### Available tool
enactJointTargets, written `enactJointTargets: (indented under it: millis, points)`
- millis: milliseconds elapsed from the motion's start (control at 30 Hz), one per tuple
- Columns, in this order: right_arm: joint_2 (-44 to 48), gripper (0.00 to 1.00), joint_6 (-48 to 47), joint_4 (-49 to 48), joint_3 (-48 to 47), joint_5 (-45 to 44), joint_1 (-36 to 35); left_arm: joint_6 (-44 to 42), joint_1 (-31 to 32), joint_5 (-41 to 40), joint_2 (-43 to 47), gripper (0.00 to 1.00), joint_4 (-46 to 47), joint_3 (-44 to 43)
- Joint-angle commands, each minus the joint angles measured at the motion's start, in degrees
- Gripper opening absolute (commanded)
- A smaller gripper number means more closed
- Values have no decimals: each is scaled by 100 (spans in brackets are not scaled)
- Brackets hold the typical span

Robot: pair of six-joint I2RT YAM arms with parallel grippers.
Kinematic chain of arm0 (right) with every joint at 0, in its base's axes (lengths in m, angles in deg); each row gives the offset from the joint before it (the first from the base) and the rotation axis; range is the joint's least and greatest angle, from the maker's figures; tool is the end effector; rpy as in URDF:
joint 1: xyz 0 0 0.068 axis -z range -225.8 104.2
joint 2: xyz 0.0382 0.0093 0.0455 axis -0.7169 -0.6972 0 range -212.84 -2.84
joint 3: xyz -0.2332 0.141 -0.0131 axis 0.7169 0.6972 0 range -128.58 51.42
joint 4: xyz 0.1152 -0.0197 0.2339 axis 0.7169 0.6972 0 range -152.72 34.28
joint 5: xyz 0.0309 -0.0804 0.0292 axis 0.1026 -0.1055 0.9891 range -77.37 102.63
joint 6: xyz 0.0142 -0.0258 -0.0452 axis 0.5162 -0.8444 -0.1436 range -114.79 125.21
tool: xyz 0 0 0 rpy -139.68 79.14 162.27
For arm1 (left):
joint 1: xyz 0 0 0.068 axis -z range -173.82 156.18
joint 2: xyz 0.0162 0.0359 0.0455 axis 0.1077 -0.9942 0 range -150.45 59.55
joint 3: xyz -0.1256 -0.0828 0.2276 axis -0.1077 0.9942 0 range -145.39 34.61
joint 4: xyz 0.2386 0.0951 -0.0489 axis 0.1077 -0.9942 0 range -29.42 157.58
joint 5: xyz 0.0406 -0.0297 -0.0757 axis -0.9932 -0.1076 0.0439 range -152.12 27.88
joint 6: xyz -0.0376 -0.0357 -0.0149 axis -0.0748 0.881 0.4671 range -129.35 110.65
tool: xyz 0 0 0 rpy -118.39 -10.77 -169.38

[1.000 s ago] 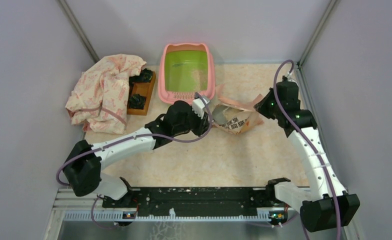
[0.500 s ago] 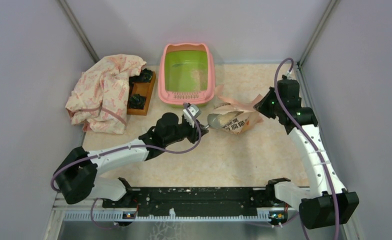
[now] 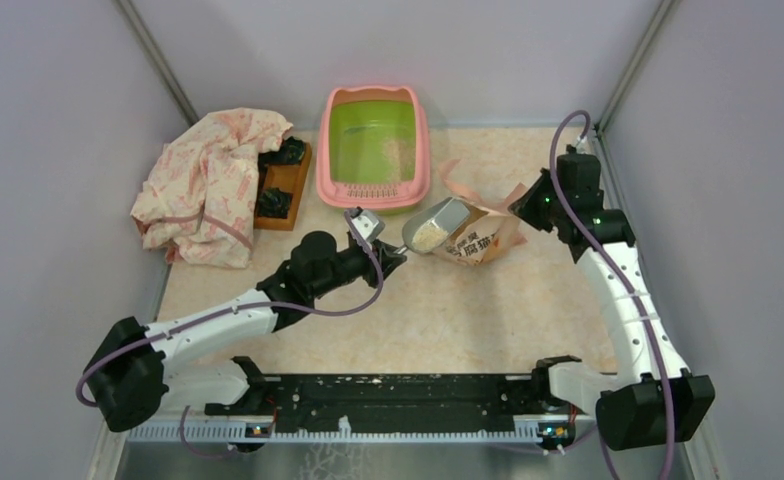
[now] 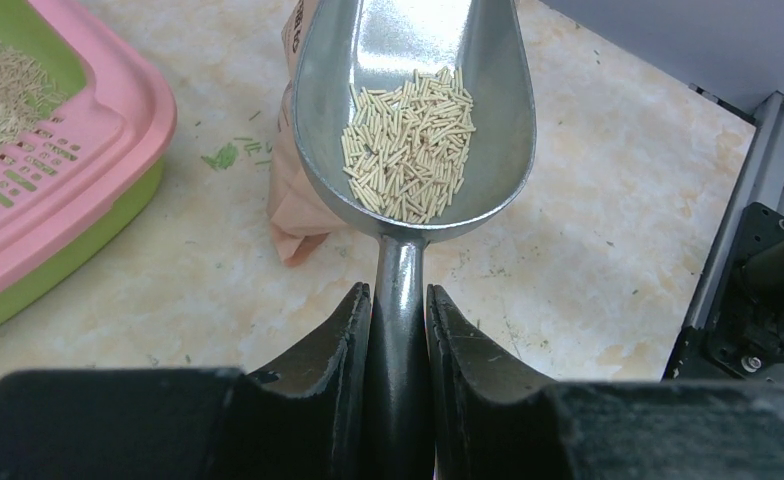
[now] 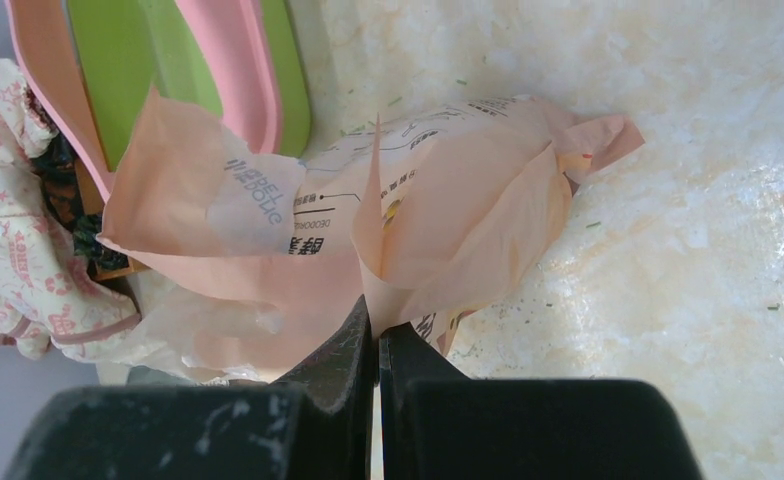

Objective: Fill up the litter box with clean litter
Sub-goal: 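Scoop the cat litter from the cat litter bag, then pour the cat litter into the litter box.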

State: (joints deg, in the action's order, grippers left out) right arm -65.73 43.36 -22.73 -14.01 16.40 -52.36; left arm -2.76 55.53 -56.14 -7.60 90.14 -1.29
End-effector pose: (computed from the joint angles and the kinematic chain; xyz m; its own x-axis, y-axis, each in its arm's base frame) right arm 0.2270 0.0284 0.3526 -0.5776 0.5540 -0.5996 0.2427 0.8178 0.5218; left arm 0.1707 -0.2043 0.2644 -0.1921 0.0484 -0.9802 0.8049 0.5791 -0.1292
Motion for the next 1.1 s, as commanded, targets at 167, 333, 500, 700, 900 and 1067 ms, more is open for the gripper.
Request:
enactJointTargets:
  millis: [167,333,500,700,900,1067]
  points:
    - [-114,0,-51,-622,-582,41,168,153,-56,-821,676,3,-1171,-947]
    - [-185,0,-48,-753,-503,175,292,364,-56,-1171,546,3,-2303,-1858]
    - [-182,0,-51,-823,-384,240,346,413,-65,-1644,194,5,-2979,-2653]
    - [-136,0,-36,-898,-212,369,384,332,-627,-1711,-714,6,-3344,-3628]
    - [-79,0,-33,-930,-124,484,403,596,-1713,-788,-1793,7,-3529,-4427]
    - [-57,0,-93,-922,-67,508,406,871,-2200,-102,-2909,7,-4486,-5714]
